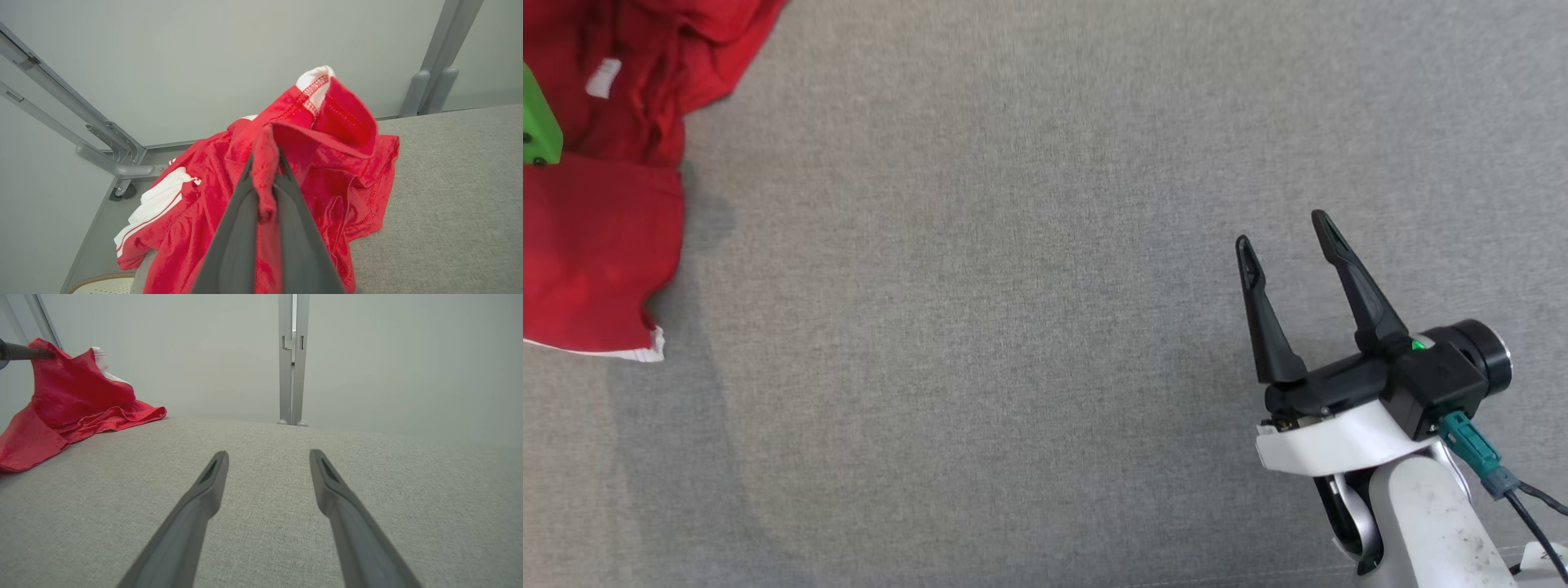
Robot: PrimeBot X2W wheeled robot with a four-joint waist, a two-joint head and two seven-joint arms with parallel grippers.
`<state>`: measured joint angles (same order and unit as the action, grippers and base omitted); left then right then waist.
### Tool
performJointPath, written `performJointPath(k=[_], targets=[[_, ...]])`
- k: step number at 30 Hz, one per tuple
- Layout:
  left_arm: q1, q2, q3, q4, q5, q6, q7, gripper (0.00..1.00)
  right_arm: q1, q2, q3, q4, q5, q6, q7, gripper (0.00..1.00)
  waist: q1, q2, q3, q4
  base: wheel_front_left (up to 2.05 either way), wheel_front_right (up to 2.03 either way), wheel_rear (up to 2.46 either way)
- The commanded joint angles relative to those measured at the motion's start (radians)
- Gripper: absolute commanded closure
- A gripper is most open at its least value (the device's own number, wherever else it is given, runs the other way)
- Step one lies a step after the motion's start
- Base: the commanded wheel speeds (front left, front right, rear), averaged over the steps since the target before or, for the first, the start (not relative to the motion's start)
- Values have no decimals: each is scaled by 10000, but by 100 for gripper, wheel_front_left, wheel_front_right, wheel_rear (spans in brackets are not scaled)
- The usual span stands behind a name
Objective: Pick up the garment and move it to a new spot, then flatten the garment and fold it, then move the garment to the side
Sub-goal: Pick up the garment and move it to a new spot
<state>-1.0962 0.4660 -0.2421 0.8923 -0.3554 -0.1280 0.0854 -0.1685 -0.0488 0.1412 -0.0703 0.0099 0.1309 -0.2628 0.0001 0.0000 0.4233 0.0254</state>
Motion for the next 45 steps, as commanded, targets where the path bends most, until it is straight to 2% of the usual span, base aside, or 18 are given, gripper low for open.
performJointPath(k=[1,8,14,18,21,25,29,32,39,45], targets=[[-67,124,-126,-144,-15,-17,-59,100,160,-27,-25,86,144,-3,-32,0,-1,0,-1202,-13,0,0,0],[21,80,-1260,-1365,-385,-16,160,100,693,-28,-293,387,627,-3,-32,0,-1,0,-2673,-358,0,0,0],[65,-566,-2472,-2932,-1082,-18,318,100,1097,-27,-662,601,847,-3,-32,0,-1,0,-3564,-714,0,0,0],[183,-1191,-3120,-3976,-1650,-18,339,100,1226,-28,-799,666,952,-3,-32,0,-1,0,-3809,-1077,0,0,0],[320,-1880,-3464,-4623,-2159,-18,343,100,1236,-30,-884,708,1025,-3,-32,0,-1,0,-3811,-1405,0,0,0],[520,-2650,-3624,-4971,-2817,-17,421,100,1128,-25,-1016,672,1105,-3,-32,0,-1,0,-3504,-1798,0,0,0],[1250,-3086,-3755,-4631,-3079,160,184,100,984,-27,-1123,664,1235,-3,-32,0,-1,0,-3128,-2130,0,0,0],[2094,-3112,-3811,-4048,-3155,339,-138,100,924,-22,-1169,679,1330,-3,-32,0,-1,0,-2853,-2312,0,0,0],[3942,-2978,-3578,-1876,-3031,1193,-1731,100,771,-25,-1220,618,1399,-3,-32,0,-1,0,-2360,-2452,0,0,0],[4335,-3036,-3235,-661,-2930,1870,-3014,99,795,-21,-1149,727,1293,-3,-32,0,-1,0,-2285,-2166,0,0,0]])
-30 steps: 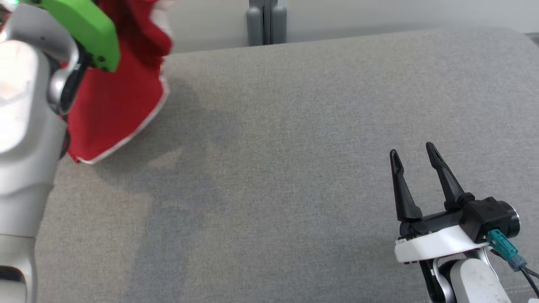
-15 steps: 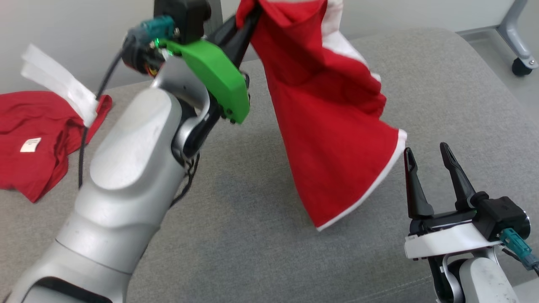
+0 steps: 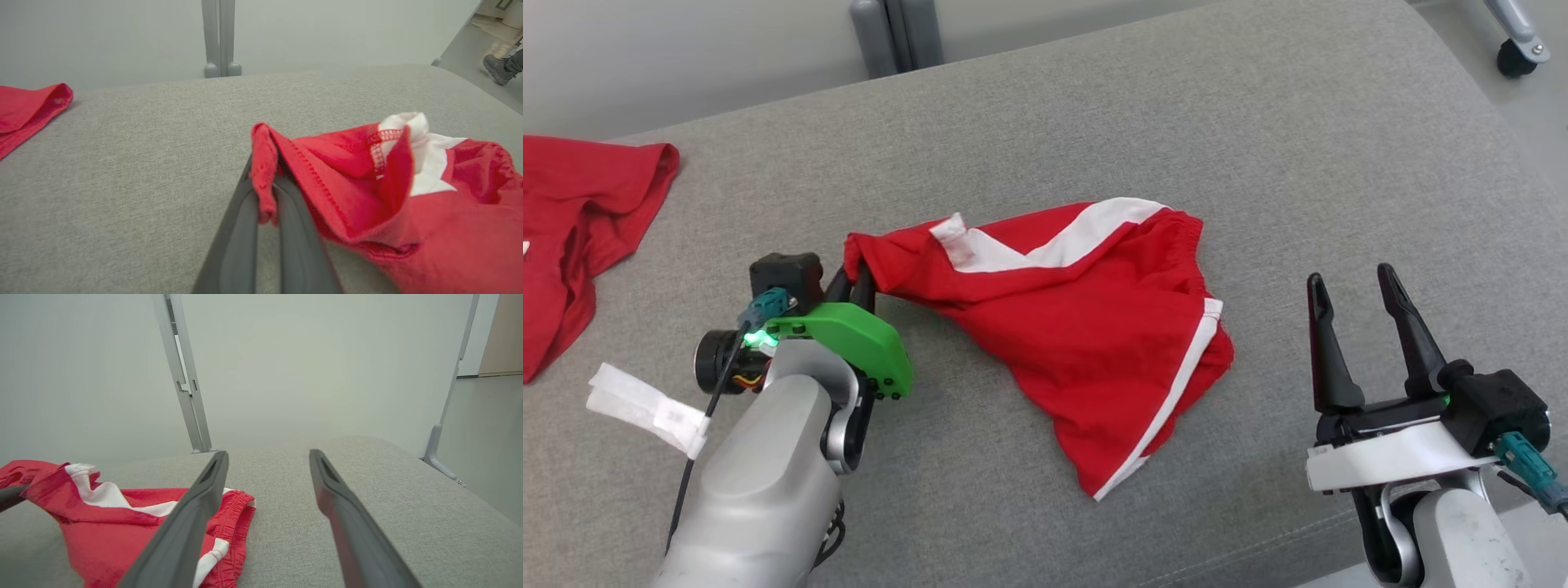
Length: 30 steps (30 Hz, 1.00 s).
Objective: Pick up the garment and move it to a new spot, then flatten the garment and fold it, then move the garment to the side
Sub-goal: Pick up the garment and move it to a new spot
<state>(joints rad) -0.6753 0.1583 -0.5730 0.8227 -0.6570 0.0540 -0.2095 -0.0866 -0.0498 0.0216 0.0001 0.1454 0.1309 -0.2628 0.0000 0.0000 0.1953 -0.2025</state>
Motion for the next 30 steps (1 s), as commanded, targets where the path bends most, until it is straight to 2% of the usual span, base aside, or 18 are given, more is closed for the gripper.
performJointPath(k=[1,2,3,8,18,22,30], targets=[[191,-8,114,169,114,127,-219,63,-21,-16,63,45,-72,-3,-32,0,0,0,-27,189,0,0,0],[232,-25,141,258,139,167,-311,20,-21,-17,98,63,-72,-3,-32,0,0,0,-45,235,0,0,0],[267,-83,200,350,92,148,-394,0,-11,-17,115,80,-69,-3,-32,0,0,0,-82,310,0,0,0],[495,-225,486,324,139,-18,-565,0,85,-16,162,180,-180,-3,-31,0,0,0,-296,607,0,0,0],[2170,-68,1789,-2342,1414,-164,-561,0,210,-17,66,367,-380,-3,-31,0,0,0,-878,1114,0,0,0],[3225,-18,2457,-3516,1950,-31,-562,0,277,-16,56,483,-494,-3,-31,0,0,0,-1155,1240,0,0,0],[5700,-400,3909,-5295,2559,60,-551,0,662,-16,50,714,-758,-3,-31,0,0,0,-1534,1430,0,0,0]])
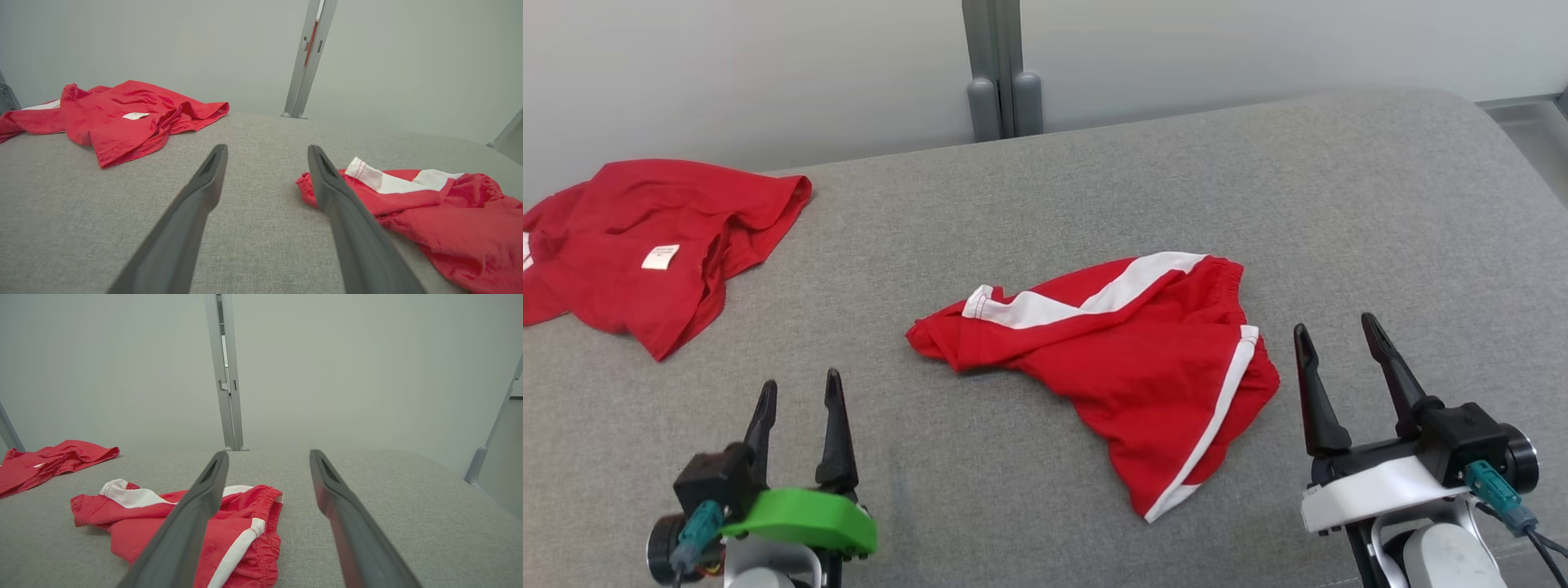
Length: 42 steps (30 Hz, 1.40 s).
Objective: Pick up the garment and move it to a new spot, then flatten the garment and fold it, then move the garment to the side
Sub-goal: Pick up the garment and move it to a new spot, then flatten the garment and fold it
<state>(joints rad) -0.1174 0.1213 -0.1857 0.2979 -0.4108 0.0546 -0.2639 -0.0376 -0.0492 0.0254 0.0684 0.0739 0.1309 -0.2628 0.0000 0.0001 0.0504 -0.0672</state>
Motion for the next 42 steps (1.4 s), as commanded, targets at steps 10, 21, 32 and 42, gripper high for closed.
performJointPath(k=[10,21,32,42], targets=[[1942,-635,616,-1464,615,101,-9,0,512,-23,113,214,602,-5,-31,0,0,-1,-368,168,0,0,0],[2087,-703,555,-1476,779,-23,-9,0,427,-25,338,648,725,-5,-31,0,0,-1,-462,199,0,0,0],[2028,-709,503,-1456,645,89,-9,0,381,-25,267,793,717,-5,-31,0,0,-1,-391,253,0,0,0],[1767,-707,527,-1560,672,109,-8,0,-184,-23,198,1978,472,-5,-31,0,0,-1,17,511,0,0,0]])
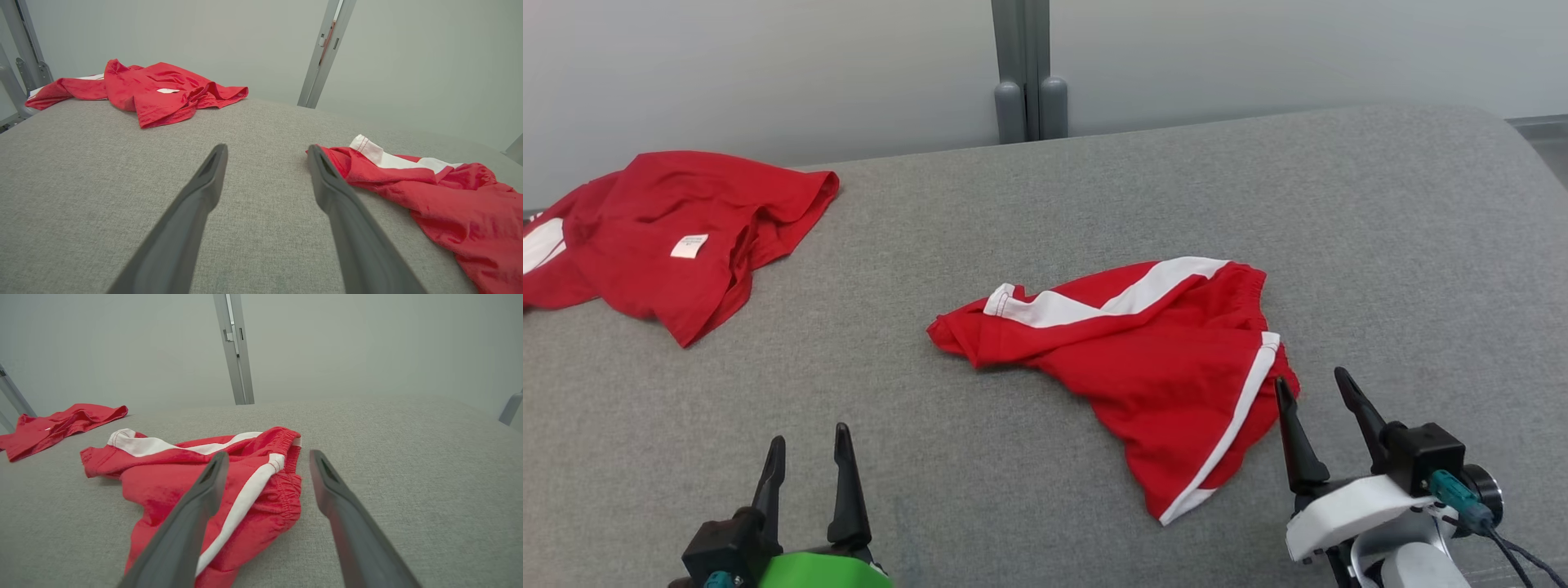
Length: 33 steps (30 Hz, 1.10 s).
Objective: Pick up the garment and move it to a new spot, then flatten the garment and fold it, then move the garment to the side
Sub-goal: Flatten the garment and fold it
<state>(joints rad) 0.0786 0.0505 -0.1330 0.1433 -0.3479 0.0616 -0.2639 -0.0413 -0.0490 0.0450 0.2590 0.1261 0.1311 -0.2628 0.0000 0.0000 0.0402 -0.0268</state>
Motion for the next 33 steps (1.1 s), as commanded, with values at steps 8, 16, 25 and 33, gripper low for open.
performJointPath(k=[8,16,25,33], targets=[[-464,4,-167,15,66,32,-8,0,-1635,-27,-25,2658,0,-6,-13,0,0,0,578,686,0,0,0],[-605,4,-169,33,-2,72,-9,0,-2492,-27,244,3394,4,-6,-27,63,0,0,785,1007,0,0,0],[-588,4,-237,36,-81,114,-8,0,-2730,-25,716,3148,10,-6,-30,100,0,0,776,997,0,0,0],[-608,4,-388,117,-124,117,-9,0,-3052,-25,2469,1755,442,-5,-29,100,0,0,655,1166,0,0,0]])
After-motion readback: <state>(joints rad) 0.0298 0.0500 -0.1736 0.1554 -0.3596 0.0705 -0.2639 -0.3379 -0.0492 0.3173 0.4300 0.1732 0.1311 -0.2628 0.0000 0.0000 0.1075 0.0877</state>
